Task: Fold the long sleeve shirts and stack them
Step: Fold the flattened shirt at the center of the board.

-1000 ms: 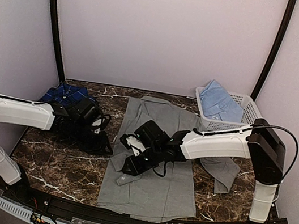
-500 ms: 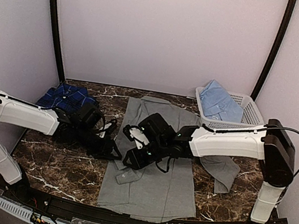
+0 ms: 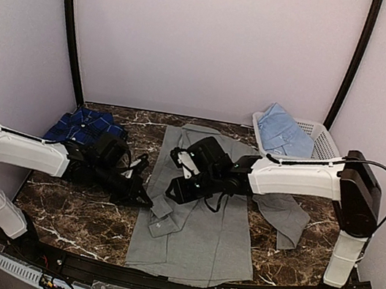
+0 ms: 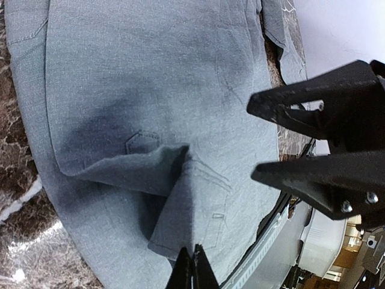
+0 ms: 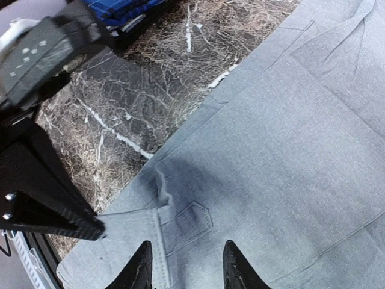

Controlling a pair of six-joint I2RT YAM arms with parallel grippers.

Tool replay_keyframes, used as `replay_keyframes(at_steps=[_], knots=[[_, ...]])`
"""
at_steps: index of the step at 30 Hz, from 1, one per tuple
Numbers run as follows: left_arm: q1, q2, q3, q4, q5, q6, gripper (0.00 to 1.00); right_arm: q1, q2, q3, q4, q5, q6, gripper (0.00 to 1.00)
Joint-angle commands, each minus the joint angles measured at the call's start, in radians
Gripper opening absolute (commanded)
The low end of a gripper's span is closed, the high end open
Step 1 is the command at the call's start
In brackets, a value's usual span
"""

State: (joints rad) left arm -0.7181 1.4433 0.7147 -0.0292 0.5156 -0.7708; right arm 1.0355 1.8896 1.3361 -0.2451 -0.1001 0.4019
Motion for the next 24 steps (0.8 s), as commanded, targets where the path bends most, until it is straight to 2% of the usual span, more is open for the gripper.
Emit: replay_keyframes(at_steps=[1, 8, 16, 24], knots=[[-0.01, -0.065, -0.011, -0.09, 0.001, -0.079, 0.0, -0.012, 0.062, 0.057, 0.03, 0.012, 0.015, 0.37], [-0.041, -0.084, -0.025, -0.271, -0.028, -0.122, 0.0, -0.001, 0.137, 0.087, 0.03, -0.027, 0.0, 0.36], [-0.115, -0.062, -0.081, -0.291, -0.017, -0.167, 0.01, 0.018, 0.17, 0.086, 0.013, -0.008, -0.02, 0.36], [-0.134, -0.085, -0.028, -0.389, -0.029, -0.118, 0.17, 0.021, 0.139, 0.053, 0.003, 0.016, -0.035, 0.36]])
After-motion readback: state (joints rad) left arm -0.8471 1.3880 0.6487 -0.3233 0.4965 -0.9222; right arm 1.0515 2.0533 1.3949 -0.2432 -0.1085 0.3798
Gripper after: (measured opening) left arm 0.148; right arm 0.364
